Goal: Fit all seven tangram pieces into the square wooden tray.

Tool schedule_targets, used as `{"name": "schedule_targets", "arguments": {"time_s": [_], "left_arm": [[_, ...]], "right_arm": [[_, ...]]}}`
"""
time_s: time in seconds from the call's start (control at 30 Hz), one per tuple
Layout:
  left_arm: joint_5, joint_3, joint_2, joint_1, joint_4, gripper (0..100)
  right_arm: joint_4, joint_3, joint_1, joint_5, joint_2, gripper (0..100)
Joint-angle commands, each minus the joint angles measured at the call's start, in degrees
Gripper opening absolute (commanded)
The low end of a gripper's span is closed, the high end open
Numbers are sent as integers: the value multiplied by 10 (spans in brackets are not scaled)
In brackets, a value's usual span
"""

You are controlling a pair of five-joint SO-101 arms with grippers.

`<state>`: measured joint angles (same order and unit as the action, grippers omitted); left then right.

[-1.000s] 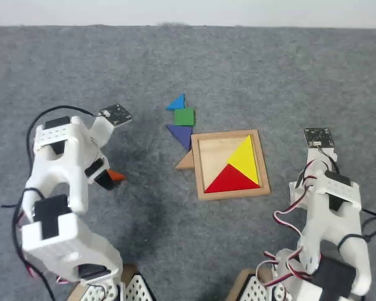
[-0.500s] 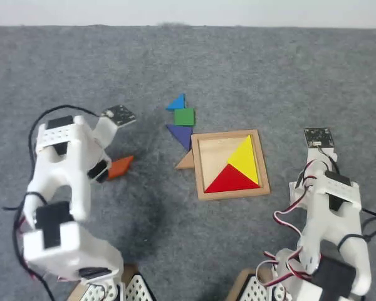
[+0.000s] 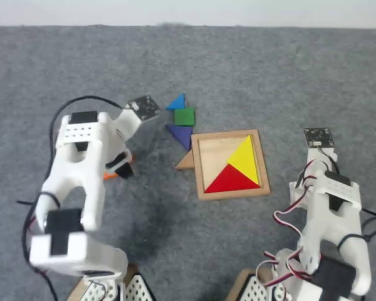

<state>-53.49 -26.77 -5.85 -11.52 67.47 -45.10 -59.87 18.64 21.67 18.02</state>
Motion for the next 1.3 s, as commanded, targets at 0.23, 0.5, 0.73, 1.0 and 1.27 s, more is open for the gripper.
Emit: {"name": "schedule_targets", "arguments": {"time_s": [0.23,0.5,0.73,1.0,1.27], "left_arm": [[-60,87,-127,-71,-45,227],[-59,95,-137,-47,18,73],[-4,96,-94,-2,58,47],[54,95,88,105,123,47],[207,137,60,258,56,47]], "right_arm": [[7,-1,-3,-10,15,155],[7,-1,-3,-11,15,155],[7,0,-3,-11,15,155],[7,0,-3,-11,15,155],[7,0,-3,-11,15,155]]}}
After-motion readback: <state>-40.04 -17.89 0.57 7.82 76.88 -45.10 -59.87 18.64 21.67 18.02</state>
